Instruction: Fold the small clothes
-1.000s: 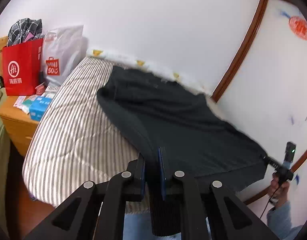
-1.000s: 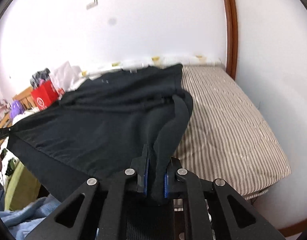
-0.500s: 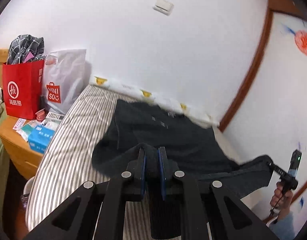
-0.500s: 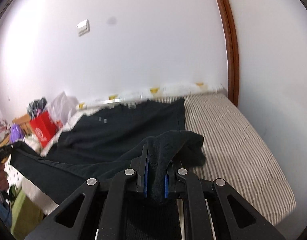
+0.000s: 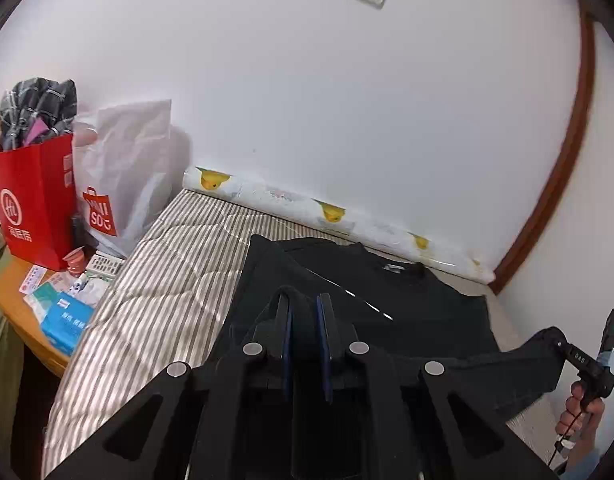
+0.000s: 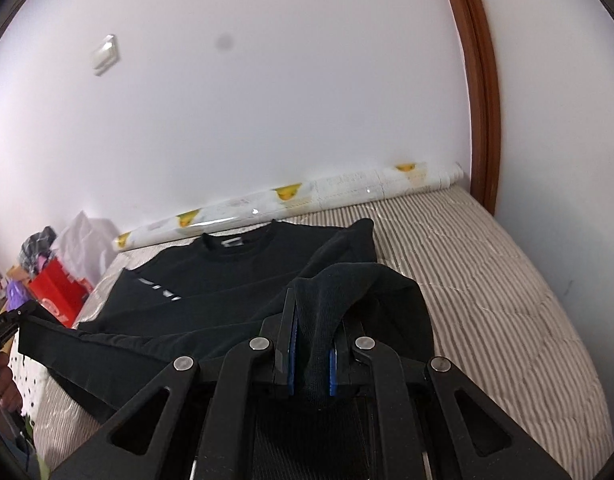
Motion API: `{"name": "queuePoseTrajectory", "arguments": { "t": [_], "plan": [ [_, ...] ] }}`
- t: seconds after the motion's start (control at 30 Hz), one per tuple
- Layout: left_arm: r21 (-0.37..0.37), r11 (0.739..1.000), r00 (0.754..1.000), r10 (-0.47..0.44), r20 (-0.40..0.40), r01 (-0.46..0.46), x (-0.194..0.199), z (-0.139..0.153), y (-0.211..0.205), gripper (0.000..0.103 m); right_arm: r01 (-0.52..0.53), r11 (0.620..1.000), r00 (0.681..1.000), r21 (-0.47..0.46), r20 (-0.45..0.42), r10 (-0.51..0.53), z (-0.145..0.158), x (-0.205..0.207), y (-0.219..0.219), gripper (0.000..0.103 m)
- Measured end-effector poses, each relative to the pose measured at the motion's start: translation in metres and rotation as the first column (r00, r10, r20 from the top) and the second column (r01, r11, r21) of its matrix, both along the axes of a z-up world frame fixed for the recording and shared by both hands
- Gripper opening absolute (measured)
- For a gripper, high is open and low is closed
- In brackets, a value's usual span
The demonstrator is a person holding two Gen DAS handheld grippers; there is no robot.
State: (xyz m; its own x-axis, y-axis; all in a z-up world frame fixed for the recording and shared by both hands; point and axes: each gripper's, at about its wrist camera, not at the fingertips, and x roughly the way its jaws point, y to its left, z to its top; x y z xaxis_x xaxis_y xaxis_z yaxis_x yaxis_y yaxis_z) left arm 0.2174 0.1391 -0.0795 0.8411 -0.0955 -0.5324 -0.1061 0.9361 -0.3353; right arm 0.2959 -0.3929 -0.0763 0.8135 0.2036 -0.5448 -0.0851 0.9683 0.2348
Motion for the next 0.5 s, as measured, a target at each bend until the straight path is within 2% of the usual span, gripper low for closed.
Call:
{"name": "queuePoseTrajectory", "arguments": {
  "t": [0.13, 0.33, 0.5],
  "plan": [
    [0.054, 0.998, 0.999, 0.023, -0.046, -0.021, 0.036, -0.016, -0.004, 0.011, 0.013, 1.000, 0.998, -0.021, -0.064, -0.015, -0.024, 0.036, 0.007, 0.011],
    [0.022, 1.000, 0.992, 0.012, -0.122, -0.010, 0.067, -0.046, 0.002, 0.011, 0.032, 0.993, 0.988, -0.113, -0.145, -0.049, -0.061, 0.067, 0.019, 0.012],
    [0.040, 0.999, 0.986, 0.015, -0.169, -0.008, 0.077, -0.059, 0.002, 0.012, 0.031, 0.992, 0.982, -0.125, -0.180, -0.054, -0.075, 0.078, 0.019, 0.013]
  ]
}}
